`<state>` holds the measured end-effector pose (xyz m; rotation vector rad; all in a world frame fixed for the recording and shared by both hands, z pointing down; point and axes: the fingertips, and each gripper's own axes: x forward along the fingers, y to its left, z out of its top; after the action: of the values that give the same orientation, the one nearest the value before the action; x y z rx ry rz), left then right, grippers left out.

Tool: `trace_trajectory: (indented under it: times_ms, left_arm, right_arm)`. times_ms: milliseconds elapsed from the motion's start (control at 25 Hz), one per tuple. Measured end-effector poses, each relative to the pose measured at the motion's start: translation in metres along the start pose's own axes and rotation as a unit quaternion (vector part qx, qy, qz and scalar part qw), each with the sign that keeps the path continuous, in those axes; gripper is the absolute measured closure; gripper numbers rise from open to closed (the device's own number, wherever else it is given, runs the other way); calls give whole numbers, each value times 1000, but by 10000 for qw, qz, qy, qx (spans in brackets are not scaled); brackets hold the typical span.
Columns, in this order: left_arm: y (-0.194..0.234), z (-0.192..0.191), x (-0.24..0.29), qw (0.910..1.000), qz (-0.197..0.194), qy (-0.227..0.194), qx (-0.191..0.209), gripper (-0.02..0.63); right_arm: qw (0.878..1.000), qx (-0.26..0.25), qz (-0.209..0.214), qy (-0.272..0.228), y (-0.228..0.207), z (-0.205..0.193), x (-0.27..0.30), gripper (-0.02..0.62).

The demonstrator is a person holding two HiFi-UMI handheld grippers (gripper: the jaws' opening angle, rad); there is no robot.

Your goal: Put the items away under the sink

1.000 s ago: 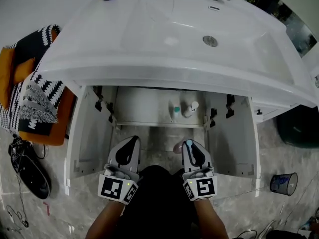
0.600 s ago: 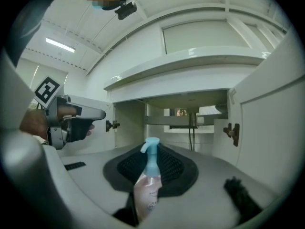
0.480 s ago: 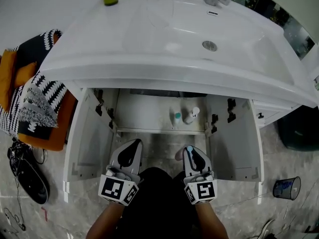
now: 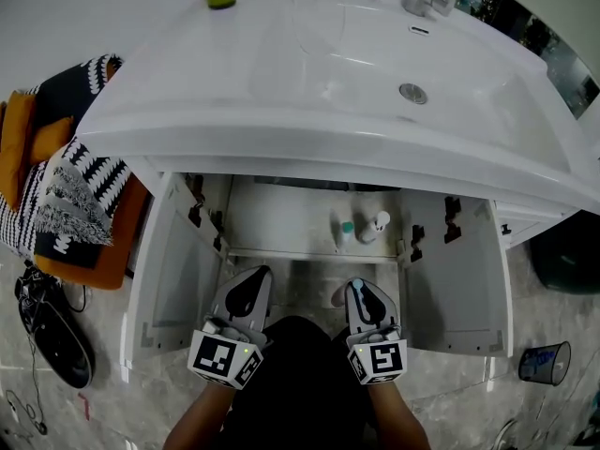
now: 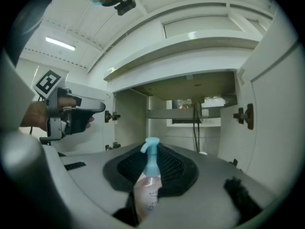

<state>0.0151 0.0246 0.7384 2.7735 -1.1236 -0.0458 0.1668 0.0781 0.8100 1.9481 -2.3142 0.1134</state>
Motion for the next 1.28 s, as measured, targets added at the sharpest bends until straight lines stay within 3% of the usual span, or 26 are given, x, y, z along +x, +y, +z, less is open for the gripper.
trace_trajectory:
  times_ms: [720,1280]
  left_arm:
    - [31,-15,10,10000,-7,18,-75,598]
    - [34,-13,8,10000,5,-8,-83,598]
  right_arm:
    - [9996,-80,225,146,16,-37,72,523]
    - [9993,-165,341,-59,20,-24,128,523]
